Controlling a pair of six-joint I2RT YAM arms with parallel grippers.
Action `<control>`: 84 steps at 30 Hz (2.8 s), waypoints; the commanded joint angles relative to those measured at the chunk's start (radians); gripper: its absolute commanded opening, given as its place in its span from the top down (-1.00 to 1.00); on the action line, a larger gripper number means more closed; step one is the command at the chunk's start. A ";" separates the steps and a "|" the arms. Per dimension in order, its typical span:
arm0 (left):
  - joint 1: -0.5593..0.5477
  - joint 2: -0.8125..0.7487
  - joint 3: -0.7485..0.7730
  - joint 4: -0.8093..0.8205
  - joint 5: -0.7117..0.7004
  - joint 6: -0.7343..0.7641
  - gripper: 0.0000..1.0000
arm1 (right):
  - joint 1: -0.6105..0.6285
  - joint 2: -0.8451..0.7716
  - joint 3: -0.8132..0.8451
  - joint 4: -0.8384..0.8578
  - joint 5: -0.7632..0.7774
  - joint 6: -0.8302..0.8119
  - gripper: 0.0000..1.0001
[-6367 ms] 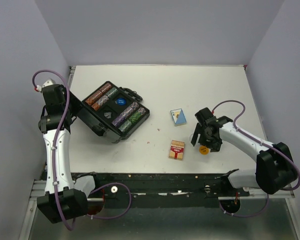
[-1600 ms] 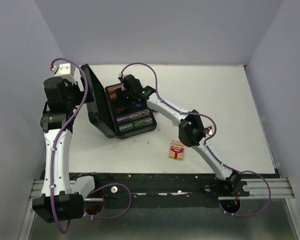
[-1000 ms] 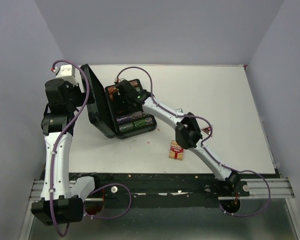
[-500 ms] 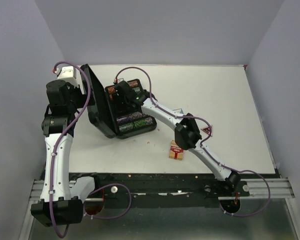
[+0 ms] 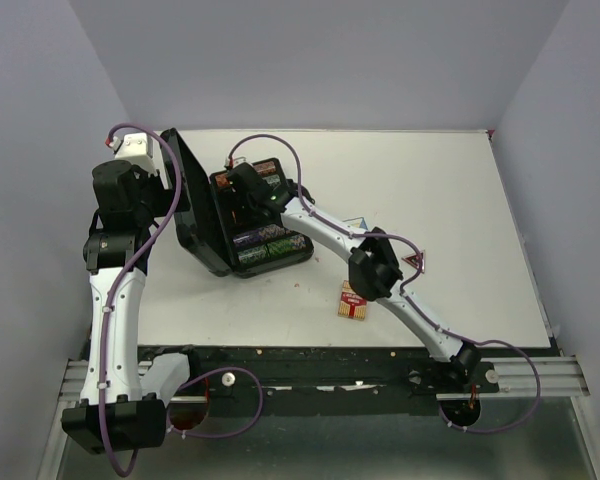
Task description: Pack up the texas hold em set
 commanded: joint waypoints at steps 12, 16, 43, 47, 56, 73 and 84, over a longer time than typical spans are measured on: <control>-0.004 -0.015 -0.008 -0.009 -0.036 0.010 -0.97 | -0.036 0.009 0.058 -0.049 0.065 -0.089 -0.56; -0.004 -0.011 -0.002 -0.012 -0.039 0.007 -0.97 | -0.038 -0.017 0.058 -0.040 0.042 -0.098 -0.57; -0.004 -0.023 -0.024 -0.022 -0.044 0.009 -0.97 | -0.042 -0.032 -0.051 0.005 -0.073 -0.135 0.05; -0.004 -0.020 -0.027 -0.020 -0.044 0.009 -0.97 | -0.042 -0.032 -0.090 -0.012 -0.051 -0.153 0.05; -0.004 -0.008 -0.036 -0.012 -0.044 0.001 -0.97 | -0.041 -0.035 -0.179 -0.024 -0.033 -0.215 0.06; -0.010 -0.008 -0.047 -0.018 -0.042 0.001 -0.97 | -0.041 -0.017 -0.307 -0.086 0.070 -0.302 -0.01; -0.010 -0.015 -0.048 -0.017 -0.044 0.001 -0.97 | -0.051 -0.012 -0.328 -0.123 0.119 -0.295 -0.01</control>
